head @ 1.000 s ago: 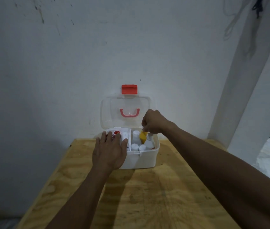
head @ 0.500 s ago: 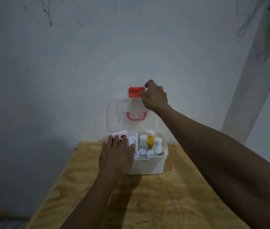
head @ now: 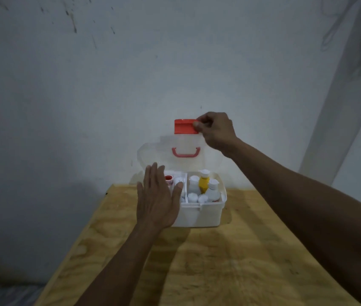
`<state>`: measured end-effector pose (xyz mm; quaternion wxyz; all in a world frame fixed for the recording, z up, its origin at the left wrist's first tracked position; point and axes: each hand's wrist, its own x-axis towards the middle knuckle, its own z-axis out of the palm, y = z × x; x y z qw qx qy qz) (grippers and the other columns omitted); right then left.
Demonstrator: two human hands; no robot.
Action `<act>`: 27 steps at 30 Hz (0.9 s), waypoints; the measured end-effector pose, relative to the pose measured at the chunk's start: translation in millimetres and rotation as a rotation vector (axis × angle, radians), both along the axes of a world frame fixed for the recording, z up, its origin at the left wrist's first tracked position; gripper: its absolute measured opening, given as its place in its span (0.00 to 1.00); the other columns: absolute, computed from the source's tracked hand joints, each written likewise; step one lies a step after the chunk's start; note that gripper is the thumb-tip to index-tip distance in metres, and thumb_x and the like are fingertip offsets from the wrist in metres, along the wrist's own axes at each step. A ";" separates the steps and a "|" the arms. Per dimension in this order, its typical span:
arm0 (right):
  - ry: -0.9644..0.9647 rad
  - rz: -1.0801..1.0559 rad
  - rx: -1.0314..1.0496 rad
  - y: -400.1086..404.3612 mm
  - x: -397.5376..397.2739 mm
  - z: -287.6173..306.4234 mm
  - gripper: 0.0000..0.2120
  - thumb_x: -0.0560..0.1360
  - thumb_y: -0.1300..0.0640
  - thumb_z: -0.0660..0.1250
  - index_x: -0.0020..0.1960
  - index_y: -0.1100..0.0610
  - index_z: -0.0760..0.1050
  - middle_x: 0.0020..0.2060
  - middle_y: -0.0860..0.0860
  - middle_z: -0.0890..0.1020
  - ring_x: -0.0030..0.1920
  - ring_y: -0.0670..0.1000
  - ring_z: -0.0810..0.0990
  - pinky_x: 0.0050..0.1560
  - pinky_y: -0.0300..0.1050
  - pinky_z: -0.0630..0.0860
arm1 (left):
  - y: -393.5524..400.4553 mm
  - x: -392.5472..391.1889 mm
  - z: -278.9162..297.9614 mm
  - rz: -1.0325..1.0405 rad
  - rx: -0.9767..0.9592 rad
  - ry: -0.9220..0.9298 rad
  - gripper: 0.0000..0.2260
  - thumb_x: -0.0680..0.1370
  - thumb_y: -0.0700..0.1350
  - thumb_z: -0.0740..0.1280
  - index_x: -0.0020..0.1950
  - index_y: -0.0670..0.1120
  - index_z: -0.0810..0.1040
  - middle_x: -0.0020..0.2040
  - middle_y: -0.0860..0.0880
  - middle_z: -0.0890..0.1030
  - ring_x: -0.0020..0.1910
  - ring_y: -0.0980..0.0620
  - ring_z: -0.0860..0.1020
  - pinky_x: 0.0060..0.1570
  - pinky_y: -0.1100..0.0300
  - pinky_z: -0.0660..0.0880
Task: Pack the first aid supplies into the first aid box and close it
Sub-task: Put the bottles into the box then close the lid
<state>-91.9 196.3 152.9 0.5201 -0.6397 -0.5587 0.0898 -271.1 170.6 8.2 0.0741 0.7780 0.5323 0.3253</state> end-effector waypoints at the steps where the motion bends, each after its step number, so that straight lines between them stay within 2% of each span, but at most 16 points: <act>1: -0.005 0.019 0.005 -8.4 0.1 -1.8 0.06 0.75 0.56 0.72 0.50 0.57 0.82 0.39 0.49 0.83 0.36 0.42 0.78 0.43 0.38 0.74 | -2.8 -0.7 0.4 0.015 0.053 -0.105 0.28 0.81 0.61 0.51 0.76 0.48 0.54 0.80 0.46 0.53 0.79 0.47 0.51 0.76 0.42 0.54; 3: -0.025 0.060 0.010 -25.4 -0.1 -7.5 0.06 0.75 0.56 0.72 0.49 0.57 0.82 0.39 0.50 0.84 0.36 0.43 0.79 0.42 0.38 0.75 | -8.9 -2.7 4.9 0.084 0.184 -0.275 0.26 0.80 0.59 0.54 0.73 0.46 0.59 0.77 0.43 0.60 0.76 0.43 0.58 0.72 0.41 0.62; 6: -0.119 0.118 0.018 -49.9 -2.1 -21.1 0.06 0.75 0.56 0.72 0.49 0.57 0.82 0.42 0.50 0.85 0.43 0.47 0.82 0.47 0.40 0.76 | -13.9 -8.1 20.6 0.120 0.306 -0.351 0.24 0.81 0.56 0.53 0.73 0.45 0.64 0.75 0.42 0.63 0.74 0.42 0.61 0.71 0.43 0.64; 9: -0.195 0.167 0.034 -73.1 -4.5 -41.7 0.05 0.75 0.55 0.72 0.49 0.56 0.82 0.43 0.47 0.85 0.46 0.46 0.82 0.49 0.38 0.75 | -8.5 -18.6 31.9 0.046 0.331 -0.238 0.24 0.82 0.56 0.47 0.72 0.46 0.67 0.75 0.43 0.66 0.75 0.43 0.61 0.73 0.44 0.61; 11: -0.233 0.179 0.028 -86.1 -7.3 -59.2 0.05 0.75 0.55 0.71 0.50 0.54 0.81 0.44 0.46 0.84 0.47 0.45 0.80 0.49 0.37 0.71 | -3.8 -24.8 35.1 -0.038 0.262 -0.167 0.28 0.82 0.59 0.43 0.72 0.47 0.69 0.73 0.44 0.70 0.74 0.44 0.63 0.73 0.44 0.61; 14: -0.270 0.182 0.002 -103.3 -11.6 -86.2 0.05 0.76 0.56 0.70 0.52 0.53 0.80 0.46 0.47 0.81 0.50 0.46 0.75 0.49 0.39 0.67 | 1.0 -30.2 28.3 -0.159 0.208 -0.094 0.27 0.83 0.57 0.43 0.64 0.45 0.75 0.62 0.45 0.79 0.66 0.44 0.72 0.70 0.48 0.64; 16: -0.313 0.192 -0.013 -109.7 -13.3 -102.2 0.06 0.76 0.55 0.70 0.52 0.53 0.80 0.48 0.48 0.82 0.53 0.48 0.74 0.51 0.41 0.68 | 6.0 -33.4 19.6 -0.197 0.145 -0.044 0.27 0.83 0.58 0.42 0.59 0.47 0.77 0.56 0.46 0.81 0.61 0.45 0.76 0.67 0.45 0.68; 18: -0.353 0.203 0.002 -112.8 -14.2 -114.4 0.07 0.76 0.54 0.70 0.53 0.52 0.81 0.50 0.48 0.82 0.55 0.49 0.73 0.54 0.46 0.71 | 7.7 -35.8 12.1 -0.202 0.046 -0.012 0.29 0.82 0.62 0.40 0.65 0.51 0.75 0.64 0.46 0.79 0.66 0.45 0.74 0.68 0.40 0.67; 21: -0.373 0.182 -0.004 -117.1 -14.9 -119.1 0.08 0.76 0.53 0.70 0.54 0.51 0.82 0.53 0.47 0.82 0.58 0.49 0.72 0.59 0.49 0.72 | 2.2 -36.0 7.3 -0.180 0.010 0.053 0.31 0.80 0.63 0.40 0.74 0.53 0.68 0.75 0.49 0.69 0.77 0.48 0.62 0.74 0.39 0.58; 27: -0.528 0.245 -0.093 -127.0 -8.9 -117.8 0.14 0.72 0.49 0.72 0.56 0.51 0.82 0.56 0.46 0.82 0.63 0.49 0.71 0.63 0.50 0.71 | -3.1 -35.8 5.6 -0.181 0.002 0.086 0.30 0.79 0.64 0.44 0.77 0.53 0.63 0.78 0.50 0.62 0.79 0.49 0.56 0.75 0.40 0.56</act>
